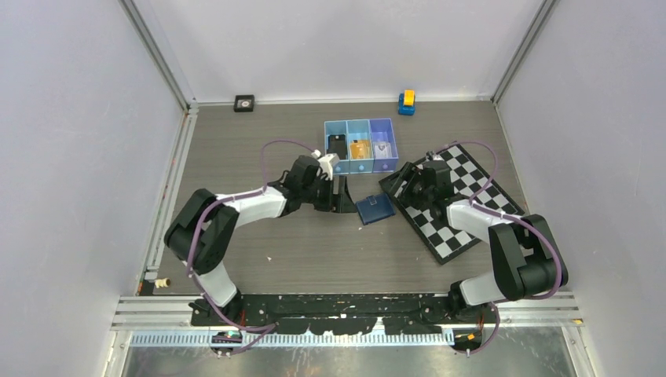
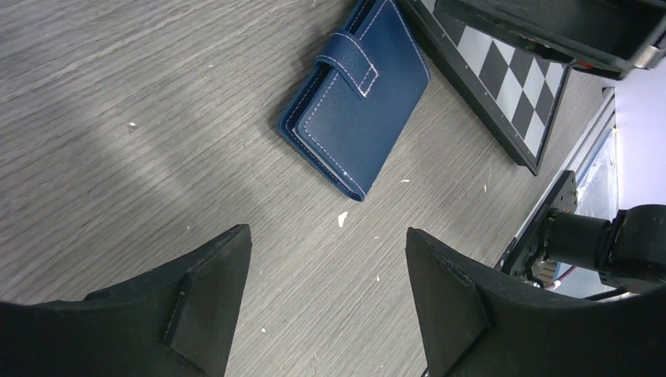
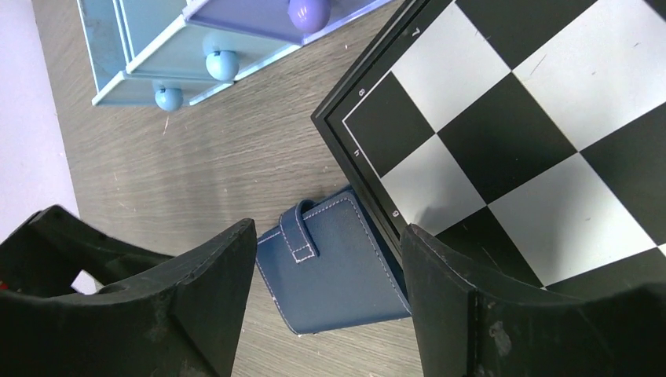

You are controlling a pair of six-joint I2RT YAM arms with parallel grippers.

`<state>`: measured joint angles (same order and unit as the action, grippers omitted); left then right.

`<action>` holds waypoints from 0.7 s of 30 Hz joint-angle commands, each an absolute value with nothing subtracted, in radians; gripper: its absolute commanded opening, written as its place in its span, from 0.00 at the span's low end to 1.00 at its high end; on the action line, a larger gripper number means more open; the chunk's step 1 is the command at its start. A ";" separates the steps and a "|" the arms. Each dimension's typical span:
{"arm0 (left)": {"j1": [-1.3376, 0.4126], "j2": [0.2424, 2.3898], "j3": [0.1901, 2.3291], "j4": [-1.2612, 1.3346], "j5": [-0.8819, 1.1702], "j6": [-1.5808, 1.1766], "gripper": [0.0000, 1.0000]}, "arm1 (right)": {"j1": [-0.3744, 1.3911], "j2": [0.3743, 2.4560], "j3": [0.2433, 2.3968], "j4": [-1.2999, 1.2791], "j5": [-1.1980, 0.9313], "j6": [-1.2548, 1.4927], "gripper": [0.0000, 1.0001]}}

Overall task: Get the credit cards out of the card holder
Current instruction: Pick up the card holder from the center of the board.

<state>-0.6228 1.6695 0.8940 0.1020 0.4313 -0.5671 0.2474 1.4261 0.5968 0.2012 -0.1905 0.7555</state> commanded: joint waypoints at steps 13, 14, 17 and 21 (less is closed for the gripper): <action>-0.660 1.843 0.985 0.168 0.531 -0.662 0.67 | 0.299 1.434 0.687 0.131 -0.169 0.744 0.67; -0.664 1.853 0.993 0.169 0.532 -0.664 0.67 | 0.302 1.439 0.691 0.126 -0.166 0.743 0.67; -0.674 1.880 1.016 0.161 0.517 -0.664 0.64 | 0.321 1.451 0.714 0.076 -0.124 0.726 0.67; -0.676 1.914 1.039 0.154 0.487 -0.670 0.58 | 0.354 1.482 0.733 0.060 -0.096 0.718 0.67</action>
<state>-0.6693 1.8793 1.0004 0.1390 0.5091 -0.6579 0.3210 1.4548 0.6823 0.0818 -0.1425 0.7452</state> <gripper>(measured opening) 0.605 0.670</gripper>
